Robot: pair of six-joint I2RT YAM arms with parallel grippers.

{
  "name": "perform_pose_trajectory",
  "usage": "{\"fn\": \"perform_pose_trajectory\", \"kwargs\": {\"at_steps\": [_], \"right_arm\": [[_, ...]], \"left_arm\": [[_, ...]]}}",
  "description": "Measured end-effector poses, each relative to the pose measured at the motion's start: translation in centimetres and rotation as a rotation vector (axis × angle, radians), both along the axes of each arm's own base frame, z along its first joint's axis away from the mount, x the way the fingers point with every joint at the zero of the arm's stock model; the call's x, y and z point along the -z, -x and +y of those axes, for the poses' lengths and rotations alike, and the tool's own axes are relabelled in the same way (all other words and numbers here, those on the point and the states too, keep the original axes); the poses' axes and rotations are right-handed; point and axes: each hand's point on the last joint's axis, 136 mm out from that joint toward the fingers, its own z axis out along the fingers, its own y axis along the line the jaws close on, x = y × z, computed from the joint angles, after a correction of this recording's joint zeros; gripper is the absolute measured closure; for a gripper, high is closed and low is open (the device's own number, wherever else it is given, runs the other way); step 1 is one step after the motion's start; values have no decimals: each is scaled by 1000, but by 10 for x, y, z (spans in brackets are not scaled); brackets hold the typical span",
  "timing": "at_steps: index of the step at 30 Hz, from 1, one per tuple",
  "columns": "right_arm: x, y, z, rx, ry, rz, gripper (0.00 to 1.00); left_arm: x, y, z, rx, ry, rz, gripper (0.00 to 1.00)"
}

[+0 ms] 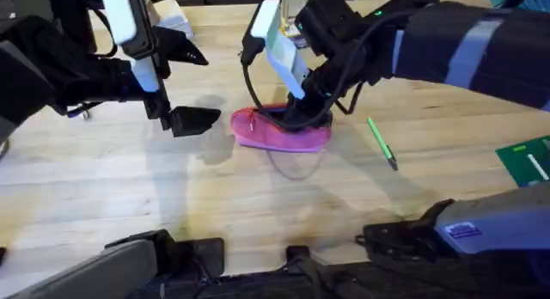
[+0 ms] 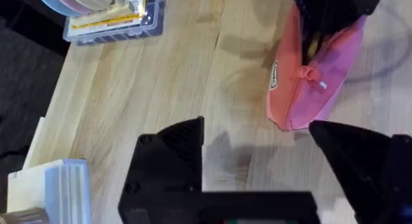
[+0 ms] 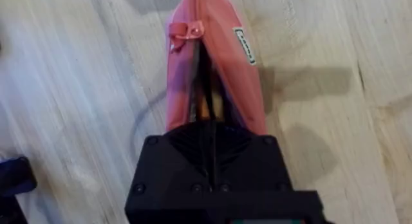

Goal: Unzip the bag, pick up the pens from the table one at a time and place them inside, then zip the bag closed.

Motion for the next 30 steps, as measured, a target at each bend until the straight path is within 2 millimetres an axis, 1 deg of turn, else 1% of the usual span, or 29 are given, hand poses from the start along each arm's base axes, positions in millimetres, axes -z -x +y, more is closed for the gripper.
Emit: {"fn": "perform_pose_trajectory", "kwargs": {"at_steps": [3,4,5,10,11,13,27,30], "right_arm": [[2,0,0,0,3,5,963],[2,0,0,3,2,7,921],[2,0,0,2,2,6,806],[2,0,0,2,2,6,85],[2,0,0,0,3,5,29],[2,0,0,-1,2,5,6],[2,0,0,14,0,10,4],[-3,0,0,24,-6,4,5]], "left_arm": [[0,0,0,0,0,0,7],[0,0,0,0,0,0,7],[0,0,0,0,0,0,7],[0,0,0,0,0,0,7],[0,0,0,0,0,0,7],[0,0,0,0,0,0,7],[0,0,0,0,0,0,7],[0,0,0,0,0,0,7]]}}
